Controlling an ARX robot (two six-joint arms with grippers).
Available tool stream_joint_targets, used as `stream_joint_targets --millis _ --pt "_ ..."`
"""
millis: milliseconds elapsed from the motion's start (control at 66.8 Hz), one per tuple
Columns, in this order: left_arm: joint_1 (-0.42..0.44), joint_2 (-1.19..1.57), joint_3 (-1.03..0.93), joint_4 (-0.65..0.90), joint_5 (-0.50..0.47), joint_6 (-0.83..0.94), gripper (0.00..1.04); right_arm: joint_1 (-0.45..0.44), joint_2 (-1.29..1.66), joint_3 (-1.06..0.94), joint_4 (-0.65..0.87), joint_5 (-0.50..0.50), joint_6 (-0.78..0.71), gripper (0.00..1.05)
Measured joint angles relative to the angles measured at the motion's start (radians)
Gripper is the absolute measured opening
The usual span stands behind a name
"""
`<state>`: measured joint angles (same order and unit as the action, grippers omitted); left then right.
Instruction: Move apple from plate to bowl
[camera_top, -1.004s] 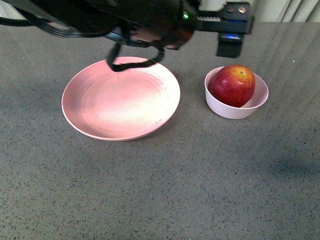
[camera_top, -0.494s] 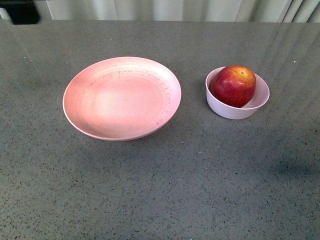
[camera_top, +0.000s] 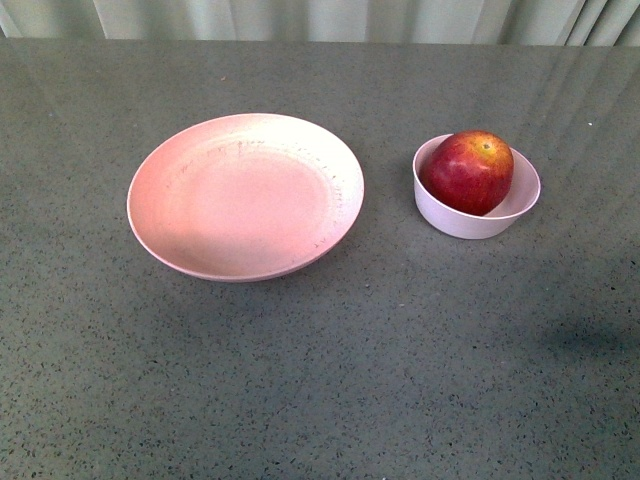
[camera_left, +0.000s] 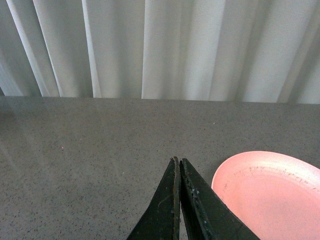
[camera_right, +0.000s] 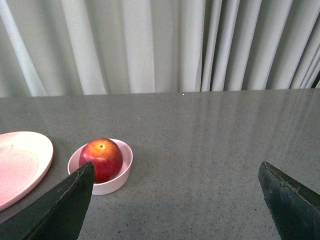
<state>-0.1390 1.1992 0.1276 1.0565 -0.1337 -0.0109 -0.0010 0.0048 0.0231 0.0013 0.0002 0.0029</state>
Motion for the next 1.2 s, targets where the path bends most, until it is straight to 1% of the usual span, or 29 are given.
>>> stream_joint_targets --millis 270,300,360,659,824,1199 --pt "0.056 -0.235 -0.073 -0.162 0.057 0.0 0.02 0.0 0.0 0.0 0.0 0.0 0.0 0.96" --pt "0.097 -0.278 -0.082 -0.196 0.116 0.001 0.02 0.0 0.0 0.0 0.0 0.0 0.0 0.96" --pt "0.132 -0.351 -0.094 -0.255 0.125 0.001 0.02 0.0 0.0 0.0 0.0 0.0 0.0 0.96" --pt "0.136 -0.578 -0.113 -0.452 0.134 0.001 0.02 0.0 0.0 0.0 0.0 0.0 0.0 0.96" --pt "0.136 -0.734 -0.113 -0.595 0.134 0.001 0.02 0.0 0.0 0.0 0.0 0.0 0.0 0.96" --pt "0.136 -0.9 -0.113 -0.757 0.134 0.001 0.02 0.0 0.0 0.0 0.0 0.0 0.0 0.96"
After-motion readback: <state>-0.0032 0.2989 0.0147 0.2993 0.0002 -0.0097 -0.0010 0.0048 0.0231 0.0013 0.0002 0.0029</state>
